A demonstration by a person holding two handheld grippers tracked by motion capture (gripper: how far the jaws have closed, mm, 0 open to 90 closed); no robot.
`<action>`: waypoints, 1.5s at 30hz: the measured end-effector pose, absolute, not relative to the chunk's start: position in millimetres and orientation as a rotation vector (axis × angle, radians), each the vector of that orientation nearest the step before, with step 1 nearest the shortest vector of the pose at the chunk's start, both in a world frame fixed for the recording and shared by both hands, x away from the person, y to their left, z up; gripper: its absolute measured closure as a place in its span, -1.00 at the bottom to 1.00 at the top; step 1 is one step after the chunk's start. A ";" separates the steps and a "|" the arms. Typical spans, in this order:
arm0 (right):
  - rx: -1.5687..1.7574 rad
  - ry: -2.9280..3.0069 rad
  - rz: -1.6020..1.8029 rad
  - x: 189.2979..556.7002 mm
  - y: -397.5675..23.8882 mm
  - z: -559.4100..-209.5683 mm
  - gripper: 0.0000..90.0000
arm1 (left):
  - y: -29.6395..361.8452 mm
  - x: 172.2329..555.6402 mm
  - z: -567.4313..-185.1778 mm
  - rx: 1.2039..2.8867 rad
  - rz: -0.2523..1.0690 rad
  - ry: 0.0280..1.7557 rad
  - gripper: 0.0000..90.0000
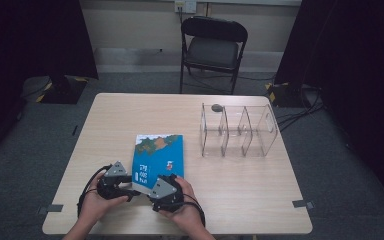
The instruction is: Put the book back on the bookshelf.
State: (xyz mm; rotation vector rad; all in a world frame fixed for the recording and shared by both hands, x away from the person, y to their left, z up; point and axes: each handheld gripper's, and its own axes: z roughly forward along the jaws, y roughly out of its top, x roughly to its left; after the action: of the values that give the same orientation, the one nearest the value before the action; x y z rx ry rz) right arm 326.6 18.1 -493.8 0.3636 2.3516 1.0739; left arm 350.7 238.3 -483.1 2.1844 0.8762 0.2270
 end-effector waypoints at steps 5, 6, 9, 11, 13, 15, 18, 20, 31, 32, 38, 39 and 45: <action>0.365 2.346 1.062 326.5 19.0 -494.0 -0.28 | 238.7 352.3 -482.7 2.190 0.222 0.875 -0.16; 0.363 2.347 1.067 326.9 18.5 -494.1 -0.28 | 238.8 352.4 -482.3 2.196 0.224 0.873 -0.16; 0.353 2.330 1.059 325.4 19.4 -495.9 -0.27 | 237.3 352.6 -481.5 2.190 0.222 0.881 -0.16; 0.351 2.325 1.055 325.3 19.7 -496.0 -0.24 | 237.5 353.0 -480.2 2.201 0.225 0.879 -0.16; 0.375 2.329 1.082 326.9 17.8 -495.0 -0.14 | 237.9 354.2 -479.1 2.184 0.218 0.883 -0.18; 0.377 2.321 1.080 325.7 17.8 -492.4 -0.01 | 236.7 354.7 -479.0 2.152 0.198 0.909 -0.23; 0.379 2.329 1.079 325.8 16.8 -489.0 0.09 | 238.2 356.0 -479.0 2.136 0.176 0.906 -0.29; 0.384 2.340 1.078 326.5 16.3 -487.1 0.13 | 238.0 355.8 -479.1 2.140 0.189 0.898 -0.30; 0.380 2.406 1.051 331.7 14.7 -475.2 0.20 | 252.3 356.7 -478.8 2.183 0.330 0.882 -0.65; 0.370 2.409 1.041 331.7 14.2 -474.1 0.21 | 253.7 357.0 -479.5 2.213 0.354 0.854 -0.64; 0.383 2.414 1.036 331.4 10.0 -463.2 0.26 | 255.6 354.5 -485.5 2.230 0.370 0.848 -0.65; 0.383 2.412 1.040 331.5 8.8 -460.7 0.26 | 256.1 354.3 -485.5 2.229 0.378 0.844 -0.64; 0.388 2.422 1.026 331.3 4.6 -453.5 0.29 | 258.4 353.9 -489.7 2.258 0.390 0.849 -0.64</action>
State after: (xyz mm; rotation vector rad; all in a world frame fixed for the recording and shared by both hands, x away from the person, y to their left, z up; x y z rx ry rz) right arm 331.3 4.6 -453.5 0.3879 2.4221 1.0257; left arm 353.9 258.4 -489.7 2.2576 0.8486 0.3898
